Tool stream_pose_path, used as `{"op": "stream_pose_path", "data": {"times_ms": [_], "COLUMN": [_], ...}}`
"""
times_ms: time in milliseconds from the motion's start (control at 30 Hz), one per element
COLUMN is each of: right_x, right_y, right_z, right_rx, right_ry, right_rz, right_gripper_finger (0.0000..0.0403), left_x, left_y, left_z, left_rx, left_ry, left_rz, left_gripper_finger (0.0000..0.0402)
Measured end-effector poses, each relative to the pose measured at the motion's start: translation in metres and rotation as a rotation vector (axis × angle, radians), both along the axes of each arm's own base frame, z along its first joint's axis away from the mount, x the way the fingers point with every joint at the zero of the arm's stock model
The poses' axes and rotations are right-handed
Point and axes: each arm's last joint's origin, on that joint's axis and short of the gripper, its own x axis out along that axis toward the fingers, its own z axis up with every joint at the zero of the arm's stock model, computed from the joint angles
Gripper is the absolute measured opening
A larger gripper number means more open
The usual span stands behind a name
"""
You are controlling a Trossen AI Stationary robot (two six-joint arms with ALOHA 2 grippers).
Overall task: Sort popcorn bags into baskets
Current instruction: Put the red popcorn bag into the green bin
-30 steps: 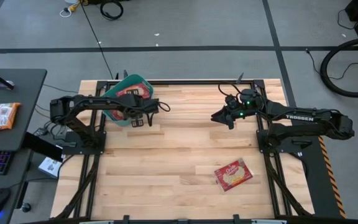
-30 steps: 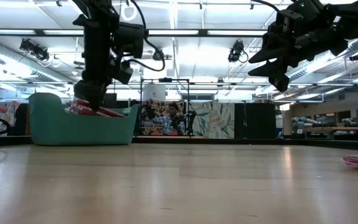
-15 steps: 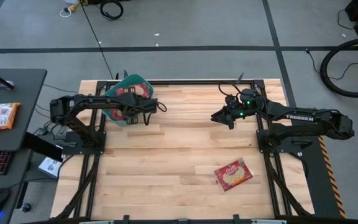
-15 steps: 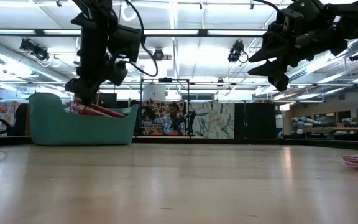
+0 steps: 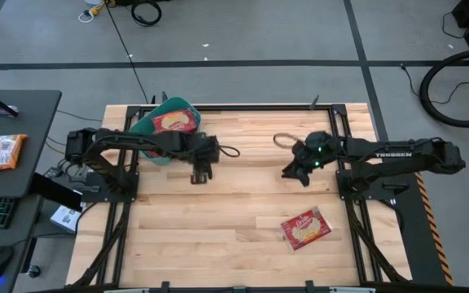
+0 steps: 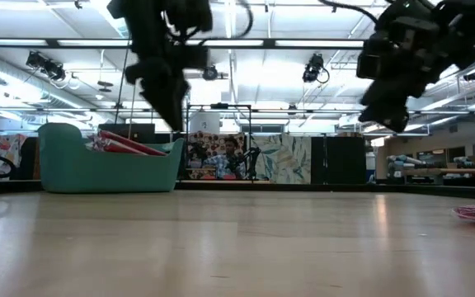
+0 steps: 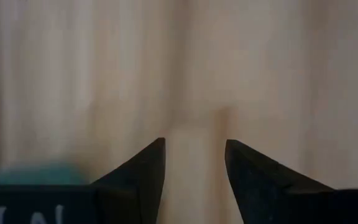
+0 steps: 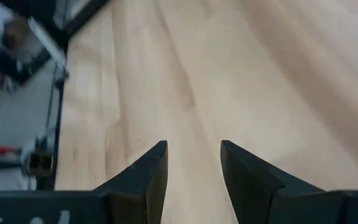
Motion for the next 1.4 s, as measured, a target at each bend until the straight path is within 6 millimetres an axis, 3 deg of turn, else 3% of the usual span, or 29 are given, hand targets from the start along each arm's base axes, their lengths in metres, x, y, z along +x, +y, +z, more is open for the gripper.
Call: {"op": "stream_pose_path", "data": {"times_ms": [467,667,867,1033,1300,1400], "right_x": [-0.015,-0.021,-0.021,-0.022,-0.012,-0.011], "right_y": [0.084,0.11,0.132,0.144,0.167,0.173], "right_z": [-0.014,-0.02,-0.036,-0.05,-0.042,-0.049], "right_rx": [-0.042,-0.112,-0.107,-0.089,-0.198,-0.221], "right_ry": [0.224,0.245,0.329,0.441,0.552,0.586], "right_rz": [0.24,0.326,0.296,0.255,0.248,0.266], "right_gripper_finger": [0.0154,0.0153,0.0153,0.0153,0.0138,0.0127], "left_x": [0.026,0.031,0.04,0.055,0.068,0.071], "left_y": [-0.045,-0.053,-0.054,-0.062,-0.069,-0.072], "left_z": [0.013,0.018,0.019,0.006,-0.014,-0.017], "left_rx": [-0.043,-0.043,-0.041,-0.041,-0.01,-0.028], "left_ry": [-0.278,-0.357,-0.43,-0.472,-0.454,-0.464], "left_rz": [-0.148,-0.173,-0.174,-0.217,-0.283,-0.277], "left_gripper_finger": [0.0171,0.0171,0.0171,0.0171,0.0171,0.0171]}}
